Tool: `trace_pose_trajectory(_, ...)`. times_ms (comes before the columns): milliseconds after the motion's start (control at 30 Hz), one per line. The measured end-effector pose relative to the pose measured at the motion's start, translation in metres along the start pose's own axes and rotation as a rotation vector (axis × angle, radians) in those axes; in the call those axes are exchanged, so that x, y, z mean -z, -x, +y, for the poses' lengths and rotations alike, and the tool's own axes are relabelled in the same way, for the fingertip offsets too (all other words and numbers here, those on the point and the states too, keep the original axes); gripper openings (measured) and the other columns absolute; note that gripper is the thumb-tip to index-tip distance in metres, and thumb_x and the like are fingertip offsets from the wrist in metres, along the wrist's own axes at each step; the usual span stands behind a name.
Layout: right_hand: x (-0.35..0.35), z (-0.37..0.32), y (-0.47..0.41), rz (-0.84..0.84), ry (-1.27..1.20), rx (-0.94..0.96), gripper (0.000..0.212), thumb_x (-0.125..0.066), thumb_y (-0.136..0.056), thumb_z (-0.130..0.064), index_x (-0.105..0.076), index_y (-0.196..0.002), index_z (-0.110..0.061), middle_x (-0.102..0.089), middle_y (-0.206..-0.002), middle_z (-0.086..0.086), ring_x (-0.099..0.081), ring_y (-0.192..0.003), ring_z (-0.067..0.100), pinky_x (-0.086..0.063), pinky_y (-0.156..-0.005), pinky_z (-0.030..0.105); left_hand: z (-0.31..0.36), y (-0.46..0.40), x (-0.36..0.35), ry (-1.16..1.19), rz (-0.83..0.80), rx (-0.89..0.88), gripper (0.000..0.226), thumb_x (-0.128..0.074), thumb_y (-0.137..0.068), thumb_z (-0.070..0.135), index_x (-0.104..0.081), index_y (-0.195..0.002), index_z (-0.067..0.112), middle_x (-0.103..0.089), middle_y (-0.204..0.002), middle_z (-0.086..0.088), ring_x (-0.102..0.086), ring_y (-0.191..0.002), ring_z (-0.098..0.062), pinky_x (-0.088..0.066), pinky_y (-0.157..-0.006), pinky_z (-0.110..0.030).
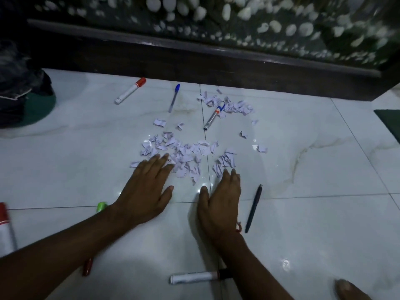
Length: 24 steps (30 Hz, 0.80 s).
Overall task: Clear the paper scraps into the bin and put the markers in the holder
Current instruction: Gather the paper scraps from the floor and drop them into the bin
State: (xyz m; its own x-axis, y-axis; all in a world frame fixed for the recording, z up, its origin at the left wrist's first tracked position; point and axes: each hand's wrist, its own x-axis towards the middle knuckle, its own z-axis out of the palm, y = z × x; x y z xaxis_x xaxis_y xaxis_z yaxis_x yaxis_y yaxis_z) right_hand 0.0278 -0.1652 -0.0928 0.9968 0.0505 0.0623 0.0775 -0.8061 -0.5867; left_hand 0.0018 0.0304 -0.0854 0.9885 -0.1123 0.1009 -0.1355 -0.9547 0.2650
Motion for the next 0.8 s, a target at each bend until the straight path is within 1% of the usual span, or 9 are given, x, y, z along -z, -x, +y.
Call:
trace_pose_trajectory(67,-0.02,-0.005,-0.016,-0.002,0.104,-0.11,0.078,-0.033,-0.092,-0.043,-0.009,-0.151,0.001,-0.002,-0.159,0.023,0.001,-0.148,0.035,0.002,-0.12,0.041,-0.014,0.005,0.006,0.022,0.018,0.118,0.062,-0.038,-0.089,0.041,-0.042,-0.139,0.005,-0.034,-0.151,-0.017,-0.034,-0.137,-0.035,-0.033,-0.108,-0.051)
trace_pose_trajectory(133,-0.038,-0.015,-0.039,-0.031,0.162,-0.187,0.077,-0.033,-0.096,-0.044,-0.003,-0.151,0.001,0.003,-0.159,0.024,0.006,-0.148,0.035,0.007,-0.119,0.043,-0.03,0.011,0.011,0.016,0.01,0.215,0.066,-0.035,-0.087,0.045,-0.038,-0.141,0.007,-0.03,-0.152,-0.017,-0.031,-0.138,-0.034,-0.031,-0.109,-0.051)
trace_pose_trajectory(300,-0.056,-0.054,-0.072,-0.072,-0.012,0.012,0.067,-0.039,-0.099,-0.032,-0.014,-0.15,0.003,-0.01,-0.157,0.027,-0.008,-0.147,0.037,-0.004,-0.121,0.043,-0.066,0.029,0.015,0.012,-0.057,0.3,0.072,-0.023,-0.09,0.055,-0.038,-0.142,0.007,-0.038,-0.149,-0.016,-0.035,-0.137,-0.033,-0.029,-0.11,-0.05)
trace_pose_trajectory(400,-0.038,-0.051,-0.053,-0.02,-0.085,0.029,0.07,-0.041,-0.096,-0.038,-0.018,-0.15,0.001,-0.011,-0.158,0.024,-0.008,-0.148,0.034,-0.006,-0.121,0.04,-0.071,0.035,0.016,0.073,-0.032,0.278,0.065,-0.024,-0.093,0.047,-0.038,-0.143,0.008,-0.039,-0.148,-0.015,-0.036,-0.137,-0.032,-0.029,-0.112,-0.048)
trace_pose_trajectory(433,-0.034,-0.054,-0.037,-0.043,-0.057,0.1,0.074,-0.04,-0.094,-0.044,-0.017,-0.151,-0.001,-0.008,-0.16,0.021,-0.004,-0.149,0.032,-0.005,-0.121,0.04,-0.076,0.037,0.017,0.089,-0.013,0.282,0.062,-0.026,-0.092,0.042,-0.04,-0.141,0.008,-0.041,-0.147,-0.016,-0.038,-0.135,-0.033,-0.031,-0.111,-0.049)
trace_pose_trajectory(533,-0.047,-0.072,0.009,-0.248,0.111,0.448,0.083,-0.03,-0.092,-0.062,-0.005,-0.155,-0.013,0.01,-0.161,0.01,0.015,-0.148,0.023,0.005,-0.121,0.041,-0.09,0.041,0.019,0.082,0.002,0.291,0.054,-0.029,-0.091,0.032,-0.05,-0.134,0.007,-0.047,-0.142,-0.016,-0.044,-0.13,-0.033,-0.035,-0.109,-0.047)
trace_pose_trajectory(600,-0.069,-0.084,0.015,-0.284,0.22,0.57,0.081,-0.031,-0.092,-0.062,-0.011,-0.154,-0.014,0.004,-0.162,0.013,0.011,-0.149,0.026,0.002,-0.121,0.046,-0.097,0.041,0.018,0.084,0.018,0.277,0.05,-0.033,-0.087,0.027,-0.057,-0.127,0.008,-0.053,-0.136,-0.015,-0.049,-0.125,-0.032,-0.038,-0.106,-0.044)
trace_pose_trajectory(667,-0.084,-0.087,0.0,-0.216,0.294,0.542,0.076,-0.037,-0.093,-0.052,-0.022,-0.151,-0.006,-0.009,-0.159,0.021,-0.002,-0.149,0.035,-0.006,-0.119,0.051,-0.095,0.035,0.02,0.102,0.063,0.278,0.046,-0.037,-0.08,0.024,-0.063,-0.116,0.013,-0.059,-0.126,-0.011,-0.053,-0.117,-0.03,-0.043,-0.096,-0.042)
trace_pose_trajectory(800,-0.083,-0.074,-0.05,-0.086,0.386,0.28,0.066,-0.043,-0.09,-0.036,-0.036,-0.144,0.001,-0.019,-0.155,0.028,-0.015,-0.145,0.043,-0.016,-0.117,0.057,-0.094,0.02,0.028,0.143,0.156,0.317,0.036,-0.04,-0.071,0.021,-0.067,-0.095,0.019,-0.061,-0.097,-0.002,-0.058,-0.095,-0.025,-0.045,-0.076,-0.038)
